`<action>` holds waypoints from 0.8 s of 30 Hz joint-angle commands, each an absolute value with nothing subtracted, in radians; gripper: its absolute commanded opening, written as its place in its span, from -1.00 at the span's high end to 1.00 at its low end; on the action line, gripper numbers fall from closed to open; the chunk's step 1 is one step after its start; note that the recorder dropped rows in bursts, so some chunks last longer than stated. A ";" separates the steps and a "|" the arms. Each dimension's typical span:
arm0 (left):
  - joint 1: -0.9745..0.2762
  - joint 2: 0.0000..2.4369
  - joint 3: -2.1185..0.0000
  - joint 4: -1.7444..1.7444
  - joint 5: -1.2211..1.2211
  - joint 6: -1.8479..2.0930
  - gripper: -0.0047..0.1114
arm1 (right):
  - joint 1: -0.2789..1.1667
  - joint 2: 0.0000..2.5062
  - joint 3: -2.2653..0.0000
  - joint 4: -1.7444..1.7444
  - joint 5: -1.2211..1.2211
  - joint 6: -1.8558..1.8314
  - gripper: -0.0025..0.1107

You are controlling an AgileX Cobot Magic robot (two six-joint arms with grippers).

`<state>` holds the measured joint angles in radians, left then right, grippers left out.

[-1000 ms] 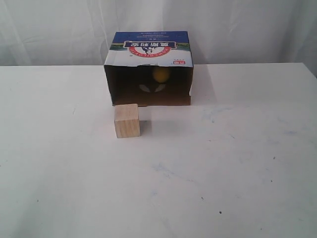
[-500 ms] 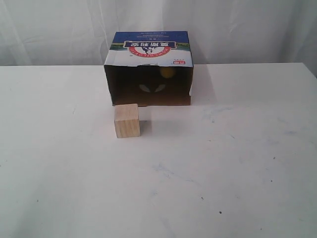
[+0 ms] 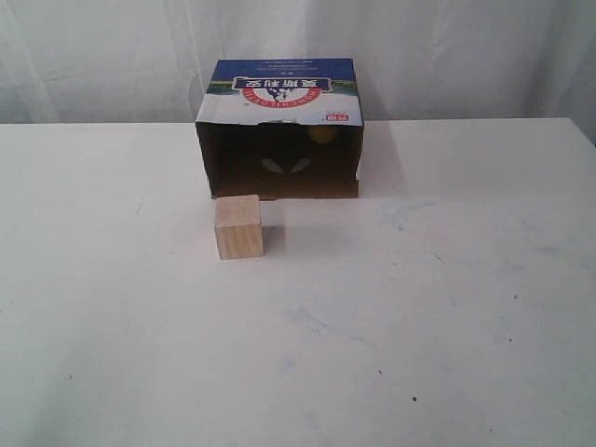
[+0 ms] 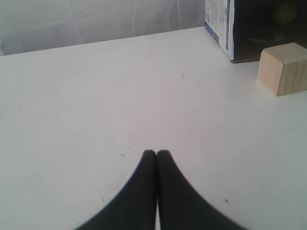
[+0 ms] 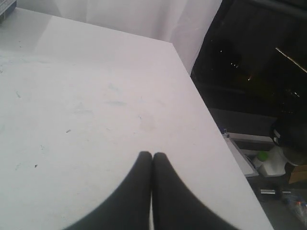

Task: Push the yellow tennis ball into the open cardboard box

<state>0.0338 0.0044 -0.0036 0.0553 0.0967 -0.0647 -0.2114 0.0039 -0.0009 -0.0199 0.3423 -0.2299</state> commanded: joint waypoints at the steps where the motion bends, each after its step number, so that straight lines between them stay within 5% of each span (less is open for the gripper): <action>1: 0.027 0.000 0.000 0.059 0.229 -0.063 0.92 | -0.218 0.000 0.000 -0.025 0.340 -0.226 0.96; 24: 0.027 0.000 0.000 0.059 0.350 -0.063 0.92 | -0.218 0.000 0.000 -0.025 0.342 -0.226 0.96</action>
<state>0.0338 0.0044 -0.0036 0.0553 0.3149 -0.0626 -0.2114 0.0039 -0.0009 -0.0219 0.3423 -0.2279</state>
